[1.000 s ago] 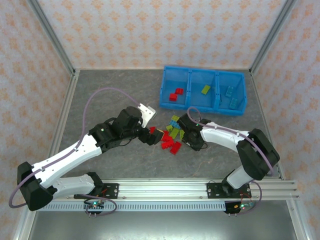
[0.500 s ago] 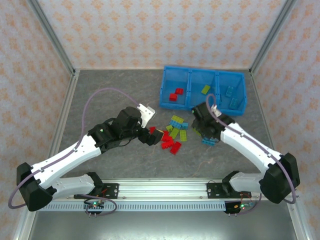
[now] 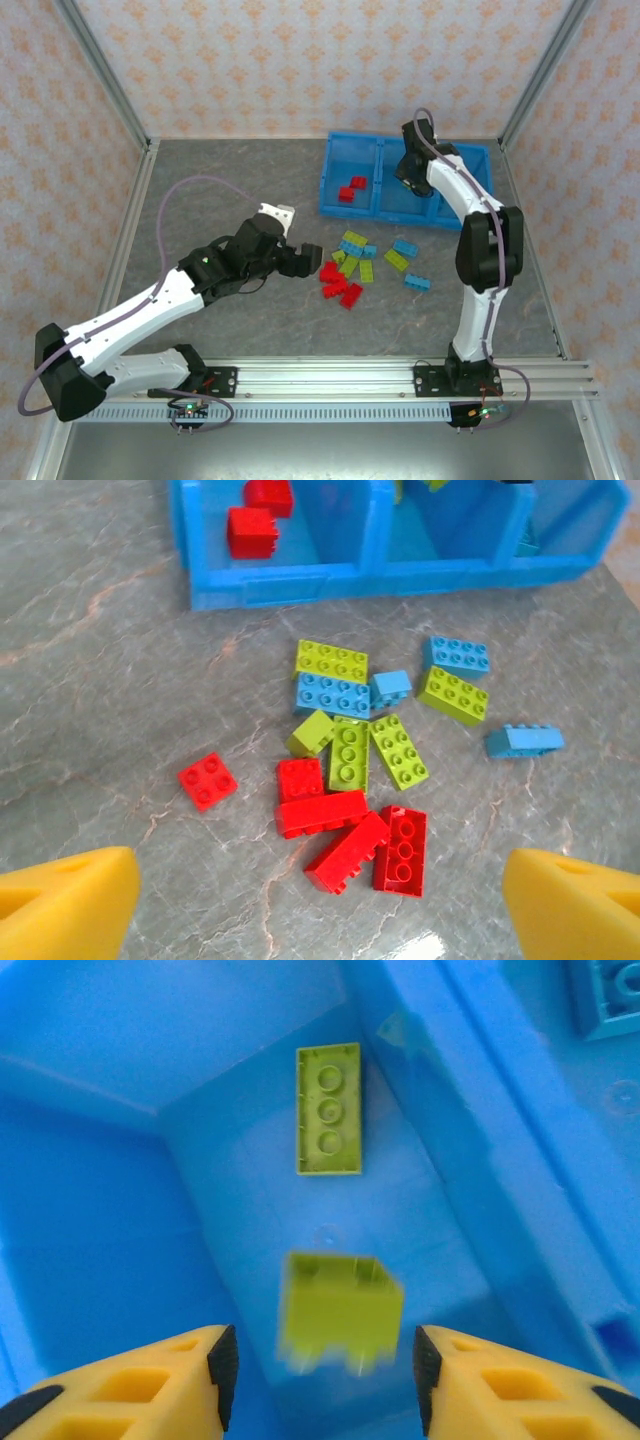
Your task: Sort the legos into containers by color
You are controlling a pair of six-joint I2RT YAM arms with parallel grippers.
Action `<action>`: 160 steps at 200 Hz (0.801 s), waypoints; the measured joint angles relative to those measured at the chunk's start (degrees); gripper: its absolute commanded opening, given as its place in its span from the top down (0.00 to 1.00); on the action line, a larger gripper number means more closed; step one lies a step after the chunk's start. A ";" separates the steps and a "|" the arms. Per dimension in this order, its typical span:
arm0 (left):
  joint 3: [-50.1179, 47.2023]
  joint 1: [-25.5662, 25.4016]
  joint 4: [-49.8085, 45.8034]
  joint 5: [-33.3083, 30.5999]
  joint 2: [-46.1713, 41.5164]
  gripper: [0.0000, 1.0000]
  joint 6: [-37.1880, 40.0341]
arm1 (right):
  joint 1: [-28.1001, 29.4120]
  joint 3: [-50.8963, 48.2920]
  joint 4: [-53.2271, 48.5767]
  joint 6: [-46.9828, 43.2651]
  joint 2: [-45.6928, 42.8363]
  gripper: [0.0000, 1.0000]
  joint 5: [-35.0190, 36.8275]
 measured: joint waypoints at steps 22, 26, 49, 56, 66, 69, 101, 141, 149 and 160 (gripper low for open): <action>-0.11 0.00 -1.03 -2.71 2.58 0.16 -6.93 | 0.04 2.12 -2.14 -0.57 -0.42 0.42 -1.49; -0.15 0.00 -1.22 -3.13 3.15 0.17 -8.17 | 0.04 1.97 -2.29 -0.59 -1.03 0.42 -1.70; -0.17 0.44 -2.08 -4.37 6.86 0.20 -13.94 | 0.28 -3.87 -2.73 -0.57 -9.07 0.39 -4.20; -0.17 0.79 -2.25 -4.48 7.98 0.20 -15.32 | 0.44 -6.25 -3.04 -0.61 -12.59 0.38 -4.83; -0.17 1.49 -2.45 -4.55 9.77 0.21 -17.11 | 1.07 -10.10 -3.32 -0.83 -18.82 0.37 -6.10; -0.17 1.64 -2.45 -4.55 10.19 0.21 -17.55 | 1.31 -11.02 -3.50 -0.85 -20.61 0.36 -6.49; -0.17 4.63 -1.95 -4.44 16.57 0.21 -21.38 | 8.66 -22.77 -3.85 -1.84 -41.62 0.31 -11.69; 0.22 6.71 0.59 -2.67 26.62 0.22 -22.43 | 15.47 -37.24 -5.66 1.51 -57.72 0.28 -16.96; 0.68 6.82 1.11 -1.79 29.09 0.22 -22.40 | 15.69 -38.73 -6.60 2.03 -58.62 0.28 -17.14; 1.46 6.84 1.92 -0.74 31.95 0.22 -22.18 | 15.87 -40.22 -7.67 2.71 -58.60 0.28 -17.20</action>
